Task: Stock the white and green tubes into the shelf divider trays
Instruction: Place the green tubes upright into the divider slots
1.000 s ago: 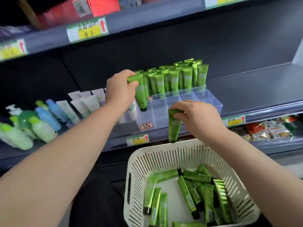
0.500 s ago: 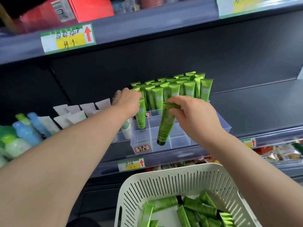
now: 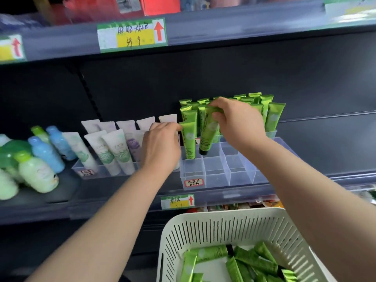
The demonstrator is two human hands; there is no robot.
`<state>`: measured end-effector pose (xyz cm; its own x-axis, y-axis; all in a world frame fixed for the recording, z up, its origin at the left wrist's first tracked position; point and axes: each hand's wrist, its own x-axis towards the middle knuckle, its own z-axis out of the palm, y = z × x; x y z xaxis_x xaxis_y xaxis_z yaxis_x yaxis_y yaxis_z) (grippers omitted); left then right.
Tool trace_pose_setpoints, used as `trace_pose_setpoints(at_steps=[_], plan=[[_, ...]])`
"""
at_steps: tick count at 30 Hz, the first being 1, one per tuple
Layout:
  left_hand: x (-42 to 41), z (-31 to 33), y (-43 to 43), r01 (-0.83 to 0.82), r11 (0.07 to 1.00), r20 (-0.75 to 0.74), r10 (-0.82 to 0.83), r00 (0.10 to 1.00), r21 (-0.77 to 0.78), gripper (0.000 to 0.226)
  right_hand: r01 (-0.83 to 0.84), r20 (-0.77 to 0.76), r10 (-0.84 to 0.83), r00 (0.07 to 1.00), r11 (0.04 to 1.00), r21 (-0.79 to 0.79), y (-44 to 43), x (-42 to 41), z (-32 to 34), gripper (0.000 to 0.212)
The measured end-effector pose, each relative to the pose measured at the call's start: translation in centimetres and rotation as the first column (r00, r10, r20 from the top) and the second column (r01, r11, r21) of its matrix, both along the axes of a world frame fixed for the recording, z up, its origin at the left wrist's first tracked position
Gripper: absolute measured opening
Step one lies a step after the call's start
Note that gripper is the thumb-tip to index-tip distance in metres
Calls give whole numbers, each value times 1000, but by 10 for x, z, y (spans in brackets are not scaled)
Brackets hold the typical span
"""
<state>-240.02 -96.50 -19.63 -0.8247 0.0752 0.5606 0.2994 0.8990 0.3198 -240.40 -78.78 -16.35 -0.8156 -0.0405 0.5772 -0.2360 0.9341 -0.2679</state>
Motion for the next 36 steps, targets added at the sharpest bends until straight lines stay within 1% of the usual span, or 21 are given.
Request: trace_pose_setpoints(at_steps=[3,7,11,14,16,18,20,23,28,32,34,36], plan=[[7,-19,-15,8,1000,17,-8,1000,2,27,-1,37,-1,999,1000,31,-18,-14,-2,31],[9,-41,-29,-27,998,-2,27,1000,48,27,-7,95,-2,995,995,99,-36,-31,-11,30],[8,-38,-28,24,999,8,-25,1000,45,29,-38,207,1,978,984,173,-45,-41,-24,29],[9,-39,-29,17,996,36,-20,999,91,31,-44,255,-9,967,979,200,-49,-45,-34,31],[11,-41,-27,11,996,60,-16,998,90,34,-34,240,-13,971,981,189,-50,-47,-37,32],[13,-41,-24,29,999,75,-32,997,41,36,-25,214,-14,977,984,175,-50,-48,-39,32],[14,-41,-22,47,999,83,-46,996,-2,35,-28,201,-3,980,988,150,-50,-47,-42,33],[16,-40,-21,48,999,71,-47,996,-7,30,-43,183,24,983,994,103,-44,-40,-43,36],[23,-41,-13,101,995,93,-99,991,-15,27,-29,56,22,998,990,137,-21,-12,-40,38],[32,-51,1,151,985,134,-140,981,-81,28,-89,-28,95,995,983,162,5,32,-53,31],[39,-63,10,182,976,184,-158,970,-121,27,-118,-14,122,992,979,164,20,58,-72,28],[48,-79,21,220,961,238,-176,955,-171,25,-146,50,139,989,975,169,34,84,-99,26]])
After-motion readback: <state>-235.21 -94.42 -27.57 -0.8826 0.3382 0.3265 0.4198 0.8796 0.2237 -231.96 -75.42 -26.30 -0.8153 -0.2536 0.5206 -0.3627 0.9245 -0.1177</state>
